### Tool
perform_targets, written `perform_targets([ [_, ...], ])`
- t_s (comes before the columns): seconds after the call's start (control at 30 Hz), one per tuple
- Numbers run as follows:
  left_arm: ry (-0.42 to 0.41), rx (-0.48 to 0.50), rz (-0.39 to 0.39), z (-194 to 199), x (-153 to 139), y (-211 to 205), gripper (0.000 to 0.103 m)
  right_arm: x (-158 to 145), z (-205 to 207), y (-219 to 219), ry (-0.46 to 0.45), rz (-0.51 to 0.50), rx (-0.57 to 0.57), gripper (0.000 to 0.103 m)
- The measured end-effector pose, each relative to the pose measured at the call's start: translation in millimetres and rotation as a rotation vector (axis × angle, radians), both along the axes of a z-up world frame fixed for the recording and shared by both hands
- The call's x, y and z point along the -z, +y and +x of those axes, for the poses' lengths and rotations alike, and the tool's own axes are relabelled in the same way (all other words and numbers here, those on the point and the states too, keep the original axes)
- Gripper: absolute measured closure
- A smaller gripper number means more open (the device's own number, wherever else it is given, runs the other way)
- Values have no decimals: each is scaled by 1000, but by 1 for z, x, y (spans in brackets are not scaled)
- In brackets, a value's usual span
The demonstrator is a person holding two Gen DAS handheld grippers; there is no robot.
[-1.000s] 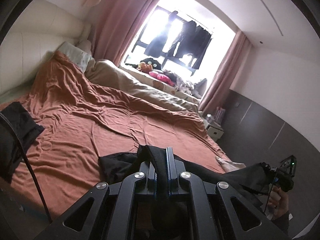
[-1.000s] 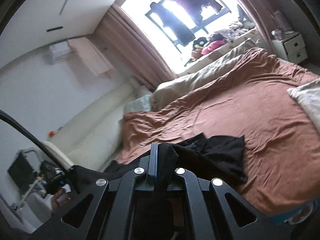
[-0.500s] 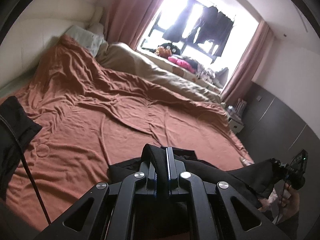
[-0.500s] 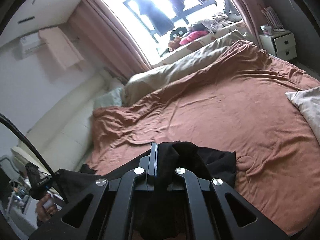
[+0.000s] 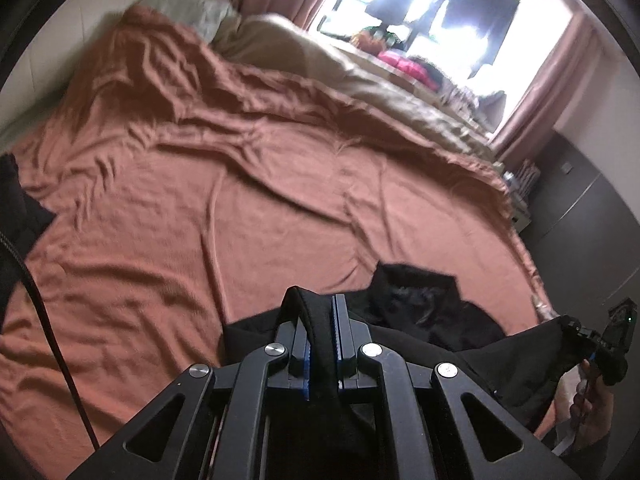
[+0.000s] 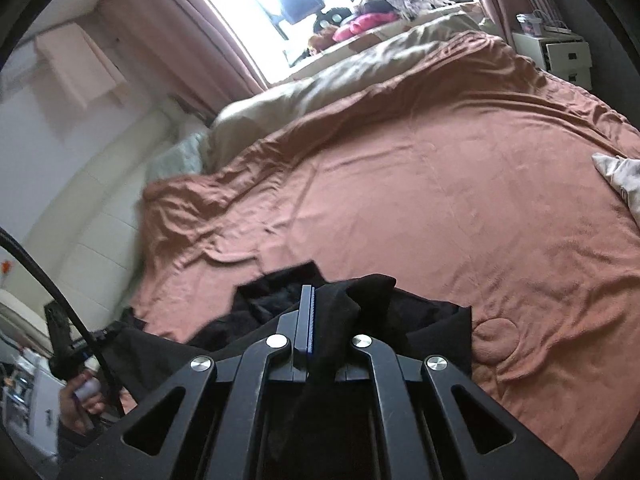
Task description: Fold large clothes
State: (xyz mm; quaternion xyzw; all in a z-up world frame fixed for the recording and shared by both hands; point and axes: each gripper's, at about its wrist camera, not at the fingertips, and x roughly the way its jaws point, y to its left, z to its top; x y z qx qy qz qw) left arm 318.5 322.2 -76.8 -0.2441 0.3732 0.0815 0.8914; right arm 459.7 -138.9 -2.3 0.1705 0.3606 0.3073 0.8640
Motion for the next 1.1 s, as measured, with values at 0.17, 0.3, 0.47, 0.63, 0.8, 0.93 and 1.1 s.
perform_targets([
  [0.17,99,11,-2,26,33,3,82,7,16,16,20,-31,24,40],
  [0.3,95,-13,-33,27,37,14,19,-6,17,9,-2,-25,81,0],
  [0.47,63,-43,-1,15,27,16,15,-14,8,6,14,-28,69,0],
  [0.63,51,-34,71,-9,20,1,16,-27,-18,5,-31,-71,69,0],
  [0.8,57,49,186,-33,13,-34,16,-31,-52,14,-91,-156,-21,0],
  [0.93,77,120,232,-44,17,-60,16,-28,-70,24,-107,-254,-86,0],
  [1.1,184,206,281,-40,43,-89,21,-19,-71,45,-68,-343,-136,0],
])
